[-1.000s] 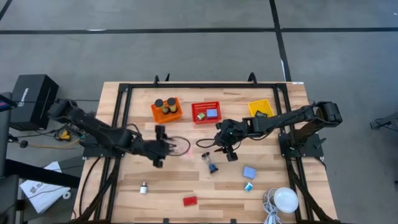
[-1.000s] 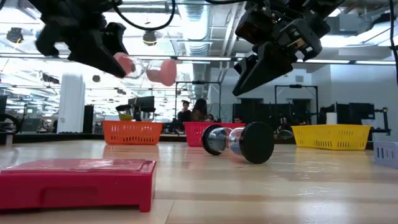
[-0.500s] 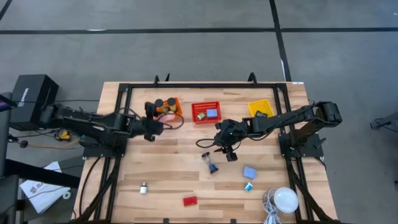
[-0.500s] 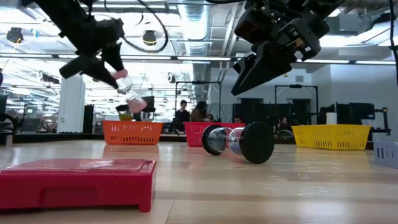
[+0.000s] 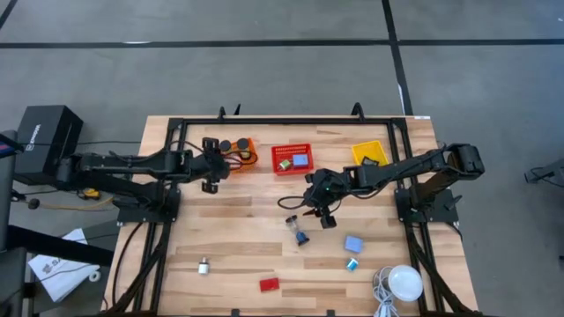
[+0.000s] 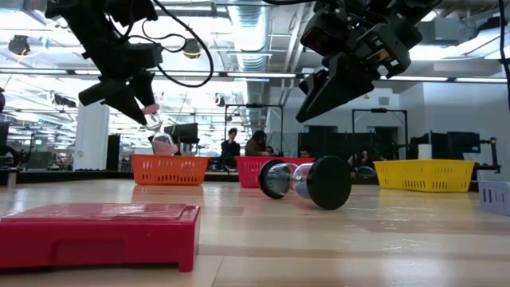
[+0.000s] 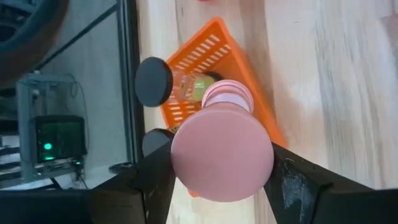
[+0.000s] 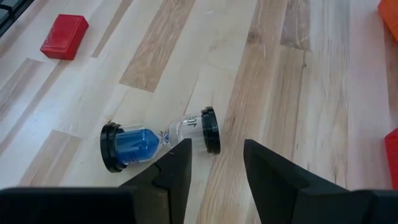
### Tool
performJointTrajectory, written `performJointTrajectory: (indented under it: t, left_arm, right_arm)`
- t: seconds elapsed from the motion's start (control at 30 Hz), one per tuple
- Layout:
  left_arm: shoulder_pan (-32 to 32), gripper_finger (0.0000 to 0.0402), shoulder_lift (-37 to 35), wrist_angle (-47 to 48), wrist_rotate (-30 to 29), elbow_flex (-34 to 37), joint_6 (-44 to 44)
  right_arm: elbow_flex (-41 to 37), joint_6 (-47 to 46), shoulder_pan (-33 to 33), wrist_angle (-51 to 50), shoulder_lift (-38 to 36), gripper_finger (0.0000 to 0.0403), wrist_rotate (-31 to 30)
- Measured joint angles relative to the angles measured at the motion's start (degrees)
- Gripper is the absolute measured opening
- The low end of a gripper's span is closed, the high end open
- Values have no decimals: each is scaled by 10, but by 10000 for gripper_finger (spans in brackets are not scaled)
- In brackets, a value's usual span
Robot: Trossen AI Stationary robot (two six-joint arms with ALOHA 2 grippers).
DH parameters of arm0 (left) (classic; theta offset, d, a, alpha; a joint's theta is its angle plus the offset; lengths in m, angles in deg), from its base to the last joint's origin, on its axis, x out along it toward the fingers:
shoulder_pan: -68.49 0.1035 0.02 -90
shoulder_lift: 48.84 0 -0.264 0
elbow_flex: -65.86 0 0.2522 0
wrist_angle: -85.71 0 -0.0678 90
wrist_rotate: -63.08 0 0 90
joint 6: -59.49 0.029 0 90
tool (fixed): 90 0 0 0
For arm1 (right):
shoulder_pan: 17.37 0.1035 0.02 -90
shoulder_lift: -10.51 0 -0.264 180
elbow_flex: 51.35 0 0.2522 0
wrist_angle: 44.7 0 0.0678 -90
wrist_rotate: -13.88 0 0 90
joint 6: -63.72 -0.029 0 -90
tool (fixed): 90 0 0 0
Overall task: Pick & Place Office items
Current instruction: Put the pink hourglass into the orange bin
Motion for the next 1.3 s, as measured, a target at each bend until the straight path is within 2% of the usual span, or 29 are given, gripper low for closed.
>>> performJointTrajectory:
  t: [0.13,0.27,0.47,0.6,1.03,1.3]
  left_arm:
    - [31,194,0,18,7,0,-1]
    - [68,197,0,45,57,0,-14]
    - [95,203,0,47,69,0,-25]
    - [116,195,7,50,106,0,-25]
    - [169,205,60,41,101,0,-27]
    - [169,241,59,37,69,0,-27]
  right_arm:
    - [0,0,0,0,0,137,0]
    - [0,0,0,0,0,134,0]
    - [0,1,0,4,0,137,0]
    - [0,1,0,4,0,137,0]
    - [0,1,0,8,0,135,0]
    - [0,1,0,8,0,138,0]
